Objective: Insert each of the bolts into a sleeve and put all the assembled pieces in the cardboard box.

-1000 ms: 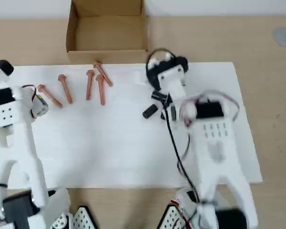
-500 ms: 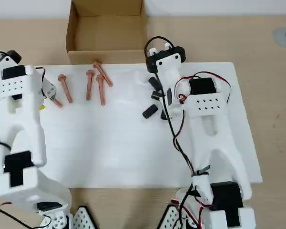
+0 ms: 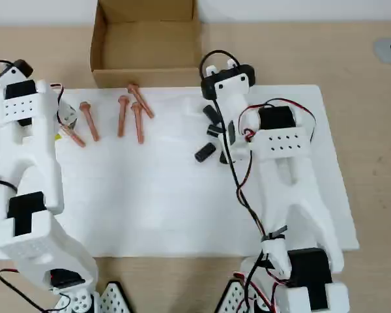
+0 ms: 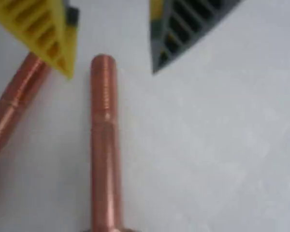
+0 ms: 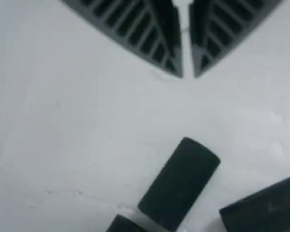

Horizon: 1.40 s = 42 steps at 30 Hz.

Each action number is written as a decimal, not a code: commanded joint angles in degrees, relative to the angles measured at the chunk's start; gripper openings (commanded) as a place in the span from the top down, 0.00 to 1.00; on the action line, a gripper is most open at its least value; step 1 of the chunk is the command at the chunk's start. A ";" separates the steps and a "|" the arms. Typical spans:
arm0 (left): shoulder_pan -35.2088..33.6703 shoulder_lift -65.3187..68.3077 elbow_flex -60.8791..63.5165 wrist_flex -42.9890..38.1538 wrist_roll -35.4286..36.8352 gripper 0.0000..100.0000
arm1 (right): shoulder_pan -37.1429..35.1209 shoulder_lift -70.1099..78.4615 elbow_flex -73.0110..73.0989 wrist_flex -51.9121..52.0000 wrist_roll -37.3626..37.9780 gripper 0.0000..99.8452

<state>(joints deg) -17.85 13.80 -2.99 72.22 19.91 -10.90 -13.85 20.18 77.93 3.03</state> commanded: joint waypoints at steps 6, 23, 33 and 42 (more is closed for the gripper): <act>-4.40 -0.31 -2.64 -7.12 -0.88 0.88 | 4.00 0.04 -1.98 -0.18 1.67 0.99; -4.13 16.31 -9.14 -7.30 -0.35 0.88 | 5.23 0.04 -1.98 0.09 2.37 0.99; -4.04 14.37 -24.88 8.00 1.93 0.88 | 5.23 0.04 -1.98 -0.26 2.37 0.99; 0.26 14.73 -29.71 8.44 5.80 0.88 | 5.23 0.04 -1.98 -0.35 2.29 0.99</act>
<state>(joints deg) -20.04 30.51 -30.42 82.07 23.34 -6.42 -13.85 20.18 77.93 4.88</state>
